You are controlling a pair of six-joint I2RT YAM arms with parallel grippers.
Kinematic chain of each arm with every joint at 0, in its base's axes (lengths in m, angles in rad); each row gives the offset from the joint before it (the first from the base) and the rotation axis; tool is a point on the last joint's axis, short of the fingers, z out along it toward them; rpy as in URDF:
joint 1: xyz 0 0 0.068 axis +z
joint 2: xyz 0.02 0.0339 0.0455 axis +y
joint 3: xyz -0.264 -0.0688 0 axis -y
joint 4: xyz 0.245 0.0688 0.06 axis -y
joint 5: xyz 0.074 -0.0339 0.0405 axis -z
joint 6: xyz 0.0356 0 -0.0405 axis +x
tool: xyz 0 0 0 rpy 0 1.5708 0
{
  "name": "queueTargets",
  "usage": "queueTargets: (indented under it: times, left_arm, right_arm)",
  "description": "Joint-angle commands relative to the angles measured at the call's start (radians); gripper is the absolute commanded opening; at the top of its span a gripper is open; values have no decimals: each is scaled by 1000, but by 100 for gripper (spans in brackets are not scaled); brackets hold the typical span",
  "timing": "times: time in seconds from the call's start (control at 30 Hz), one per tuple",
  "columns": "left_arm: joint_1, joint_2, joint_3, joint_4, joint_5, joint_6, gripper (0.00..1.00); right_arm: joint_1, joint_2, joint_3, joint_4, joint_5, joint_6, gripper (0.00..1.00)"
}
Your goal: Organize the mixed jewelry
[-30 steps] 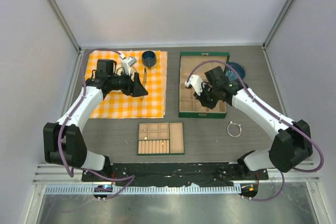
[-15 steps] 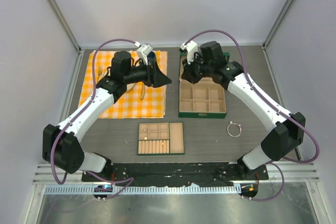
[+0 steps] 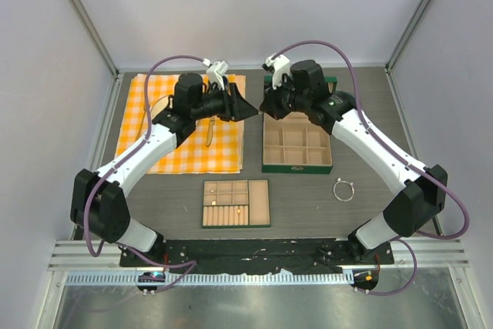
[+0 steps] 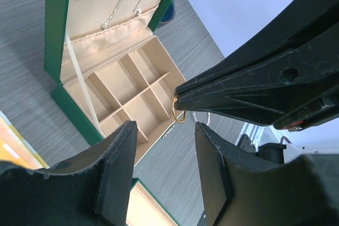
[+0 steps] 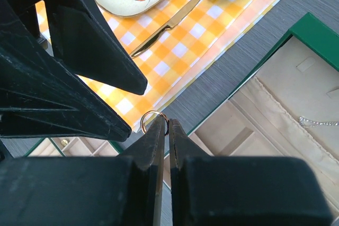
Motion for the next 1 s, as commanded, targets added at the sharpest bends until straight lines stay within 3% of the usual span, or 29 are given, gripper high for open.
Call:
queueTargets:
  times: [0.0,0.33,0.97]
  left_arm:
    - [-6,-12,9,81,-19,-12,50]
    - [-6,-5,2,111,-13,-33,42]
    - [-9,21,11,114,-12,-42,41]
  right_arm:
    - [3,-40,-3,68,21,38,1]
    - [0,-43,-29,88,25,72,1]
    - [2,-52,-32,111,15,98,1]
